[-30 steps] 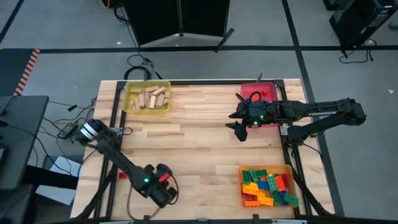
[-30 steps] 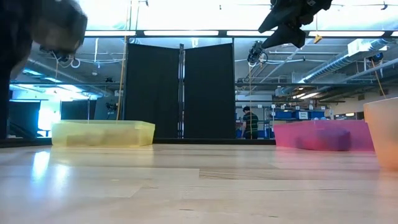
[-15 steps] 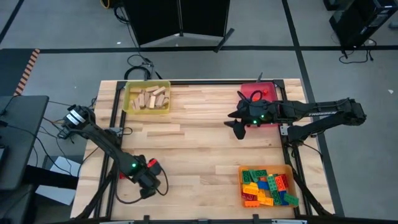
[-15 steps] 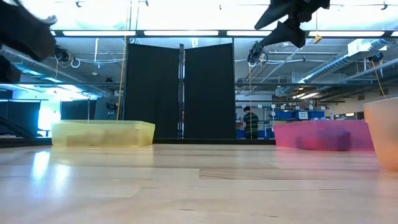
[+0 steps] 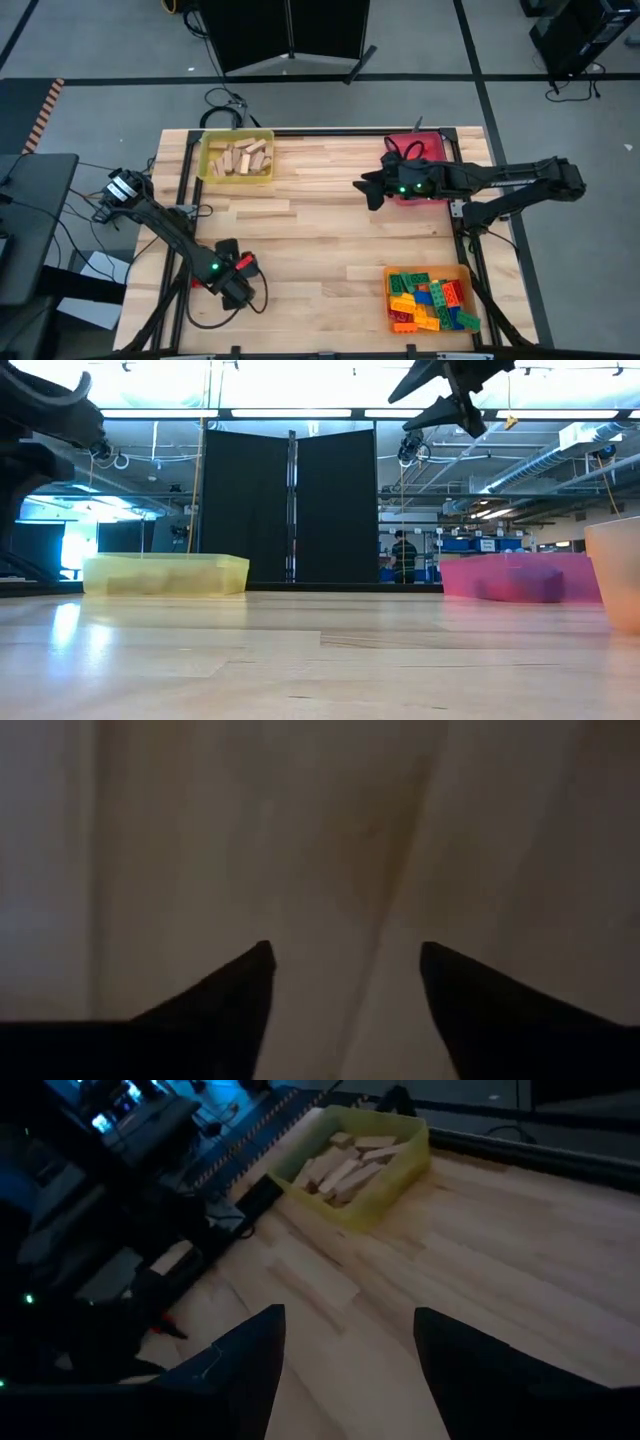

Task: Sort blocks by size

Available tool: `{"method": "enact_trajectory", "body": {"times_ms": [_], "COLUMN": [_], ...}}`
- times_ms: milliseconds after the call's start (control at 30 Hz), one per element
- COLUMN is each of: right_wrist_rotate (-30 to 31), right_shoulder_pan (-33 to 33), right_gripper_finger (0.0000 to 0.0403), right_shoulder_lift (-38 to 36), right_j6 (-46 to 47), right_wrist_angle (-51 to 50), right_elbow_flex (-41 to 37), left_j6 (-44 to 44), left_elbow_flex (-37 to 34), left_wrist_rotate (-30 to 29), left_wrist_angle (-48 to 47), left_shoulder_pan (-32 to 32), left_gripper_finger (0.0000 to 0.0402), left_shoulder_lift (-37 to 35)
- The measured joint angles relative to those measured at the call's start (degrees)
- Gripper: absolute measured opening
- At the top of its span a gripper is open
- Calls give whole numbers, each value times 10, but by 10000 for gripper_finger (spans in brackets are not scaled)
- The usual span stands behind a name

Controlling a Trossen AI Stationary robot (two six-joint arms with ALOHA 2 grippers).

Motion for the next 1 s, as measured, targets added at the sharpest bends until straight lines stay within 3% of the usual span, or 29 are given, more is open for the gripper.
{"method": "enact_trajectory", "body": {"times_ms": [133, 267, 367, 567, 767, 1000], "right_wrist_rotate": [1, 1, 0, -4, -22, -23], "right_shoulder_pan": [0, 0, 0, 0, 1, 0], "right_gripper_finger": [236, 233, 231, 231, 229, 228], "right_shoulder_lift": [27, 65, 96, 147, 167, 166], "right_j6": [32, 59, 73, 82, 99, 107], "right_wrist_angle": [21, 59, 93, 178, 216, 225], "right_elbow_flex": [0, 0, 0, 0, 0, 0], "left_j6": [-23, -44, -27, -32, -4, 41], "left_elbow_flex": [0, -6, -64, -195, -204, -207], "left_wrist_rotate": [-10, -23, -4, 112, 87, 107], "left_wrist_angle": [-64, -121, -77, 47, 37, -9], "left_shoulder_pan": [-3, -24, -46, -79, -82, -88], "left_gripper_finger": [296, 309, 309, 309, 309, 309], "left_shoulder_lift": [0, -4, -33, -112, -184, -191]}}
